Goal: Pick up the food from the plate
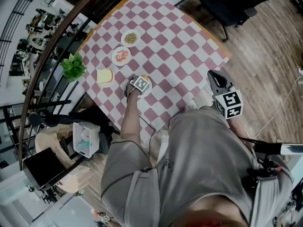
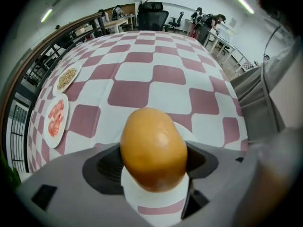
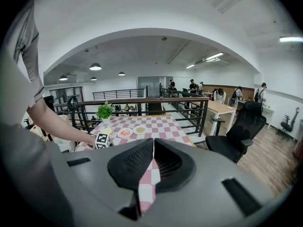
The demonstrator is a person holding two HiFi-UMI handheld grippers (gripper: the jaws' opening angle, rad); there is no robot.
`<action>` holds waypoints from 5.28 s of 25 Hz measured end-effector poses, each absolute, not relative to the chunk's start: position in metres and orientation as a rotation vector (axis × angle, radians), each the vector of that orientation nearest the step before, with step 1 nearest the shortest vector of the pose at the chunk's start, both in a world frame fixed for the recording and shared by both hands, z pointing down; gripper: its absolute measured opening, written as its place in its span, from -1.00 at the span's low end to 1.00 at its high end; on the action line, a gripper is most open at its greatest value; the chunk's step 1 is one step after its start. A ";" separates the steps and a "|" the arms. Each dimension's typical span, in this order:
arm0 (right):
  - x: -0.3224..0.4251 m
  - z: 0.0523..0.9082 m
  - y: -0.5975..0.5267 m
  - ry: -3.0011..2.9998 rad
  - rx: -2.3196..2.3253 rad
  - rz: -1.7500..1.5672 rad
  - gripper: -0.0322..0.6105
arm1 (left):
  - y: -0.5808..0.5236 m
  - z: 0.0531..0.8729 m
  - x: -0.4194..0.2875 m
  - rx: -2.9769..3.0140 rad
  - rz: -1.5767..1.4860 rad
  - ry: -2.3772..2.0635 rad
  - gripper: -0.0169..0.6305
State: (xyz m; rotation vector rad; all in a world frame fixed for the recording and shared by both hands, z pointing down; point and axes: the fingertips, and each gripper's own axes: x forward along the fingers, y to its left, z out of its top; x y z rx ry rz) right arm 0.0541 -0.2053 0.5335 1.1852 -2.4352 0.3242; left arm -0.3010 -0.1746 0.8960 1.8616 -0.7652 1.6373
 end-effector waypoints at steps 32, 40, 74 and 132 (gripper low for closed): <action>0.042 0.536 -0.204 -2.497 1.142 0.354 -0.85 | -0.178 0.904 -0.304 1.818 1.516 -0.934 0.15; 0.048 0.535 -0.205 -2.515 1.126 0.361 -0.85 | -0.172 0.892 -0.312 1.741 1.393 -1.170 0.15; -0.114 0.538 -0.176 -2.694 0.376 0.173 -0.85 | -0.073 0.458 -0.311 2.005 0.348 -2.456 0.15; -0.025 0.556 -0.180 -2.602 0.604 0.270 -0.85 | 0.057 0.899 -0.254 1.822 1.665 -0.701 0.19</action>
